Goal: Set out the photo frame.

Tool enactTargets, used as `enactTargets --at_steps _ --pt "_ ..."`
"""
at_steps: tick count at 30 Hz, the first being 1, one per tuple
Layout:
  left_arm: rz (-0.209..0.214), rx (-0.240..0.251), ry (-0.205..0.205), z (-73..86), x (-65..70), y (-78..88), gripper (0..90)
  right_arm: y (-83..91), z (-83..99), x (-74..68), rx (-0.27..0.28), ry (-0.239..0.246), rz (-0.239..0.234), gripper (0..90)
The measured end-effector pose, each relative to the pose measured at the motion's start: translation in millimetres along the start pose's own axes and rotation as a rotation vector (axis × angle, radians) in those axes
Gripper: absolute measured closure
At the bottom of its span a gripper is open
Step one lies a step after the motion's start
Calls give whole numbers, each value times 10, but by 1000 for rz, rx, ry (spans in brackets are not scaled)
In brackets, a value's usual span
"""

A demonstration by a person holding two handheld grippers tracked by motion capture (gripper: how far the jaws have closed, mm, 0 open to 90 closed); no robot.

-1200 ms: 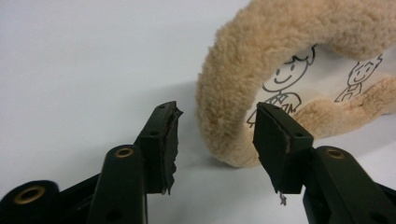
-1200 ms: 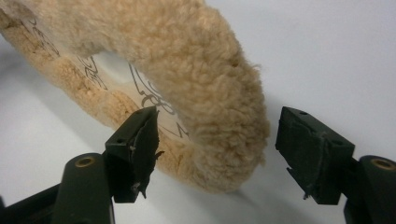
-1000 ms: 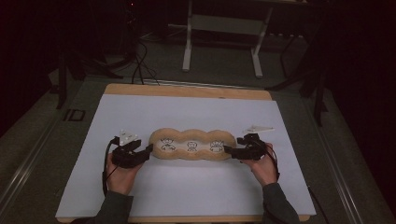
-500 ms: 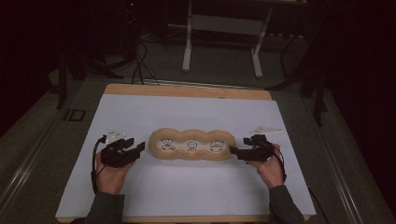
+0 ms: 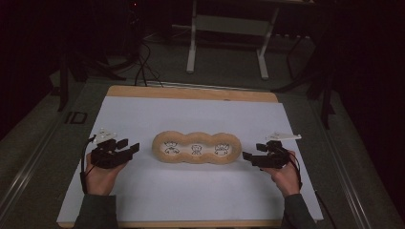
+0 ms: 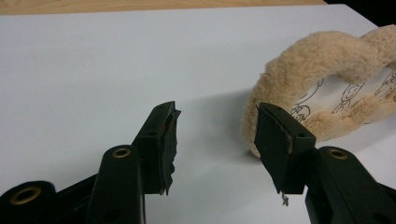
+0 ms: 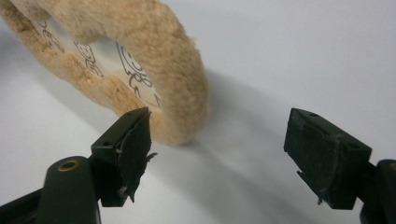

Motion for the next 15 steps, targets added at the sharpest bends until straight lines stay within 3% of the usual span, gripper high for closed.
enactTargets --at_steps 15 --pt "-20 4 21 62 -257 12 472 163 300 338 -5 -63 28 226"
Point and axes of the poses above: each handheld gripper's, and its own axes: y roughly backward along the jaws, z roughly out of its underside, x roughly to its right, the point moved 9 cm from there along -y, roughly forward along the jaws, and after that the axes turned 13 degrees about -x, right-handed, at the moved point
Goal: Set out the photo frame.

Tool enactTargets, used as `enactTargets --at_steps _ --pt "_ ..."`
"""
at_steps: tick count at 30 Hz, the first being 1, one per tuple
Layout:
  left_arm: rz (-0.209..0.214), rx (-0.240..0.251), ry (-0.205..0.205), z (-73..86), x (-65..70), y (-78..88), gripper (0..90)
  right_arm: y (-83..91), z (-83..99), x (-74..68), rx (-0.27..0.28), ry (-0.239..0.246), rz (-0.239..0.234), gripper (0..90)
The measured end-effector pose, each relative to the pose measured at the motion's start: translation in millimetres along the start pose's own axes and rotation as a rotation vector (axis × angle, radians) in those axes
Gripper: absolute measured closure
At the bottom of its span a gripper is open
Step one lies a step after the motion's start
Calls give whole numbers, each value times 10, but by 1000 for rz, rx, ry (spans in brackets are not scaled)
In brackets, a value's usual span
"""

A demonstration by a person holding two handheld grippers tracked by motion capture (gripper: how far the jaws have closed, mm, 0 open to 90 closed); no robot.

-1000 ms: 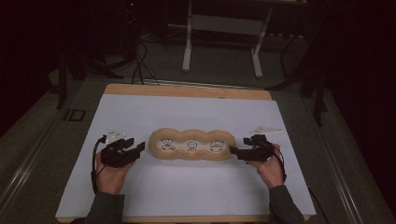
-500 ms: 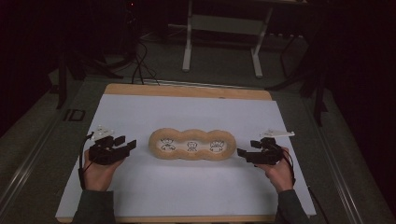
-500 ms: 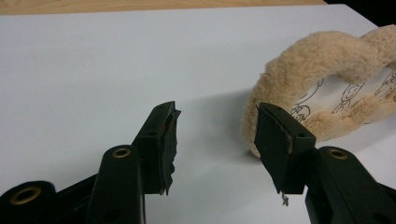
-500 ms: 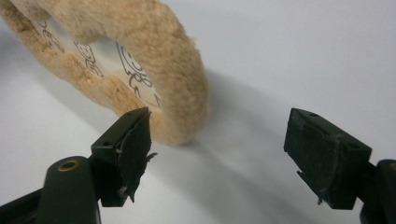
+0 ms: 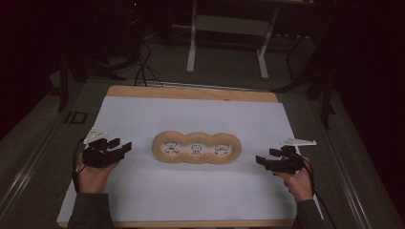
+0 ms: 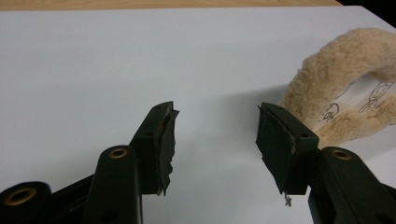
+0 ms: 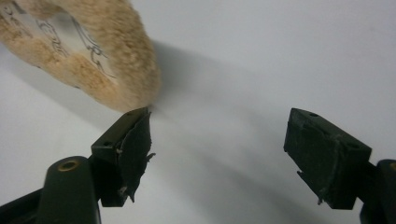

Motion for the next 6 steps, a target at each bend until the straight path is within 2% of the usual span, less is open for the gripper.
enactTargets --at_steps 6 --pt "-12 -5 -7 13 -22 -36 464 49 96 148 20 -44 -2 220"
Point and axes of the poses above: each handheld gripper's, and its own axes: y roughly backward along the jaws, z roughly out of its underside, x roughly to its right, the point moved 9 cm from there along -y, roughly forward along the jaws, and after that the axes turned 13 degrees about -x, right-handed, at the moved point
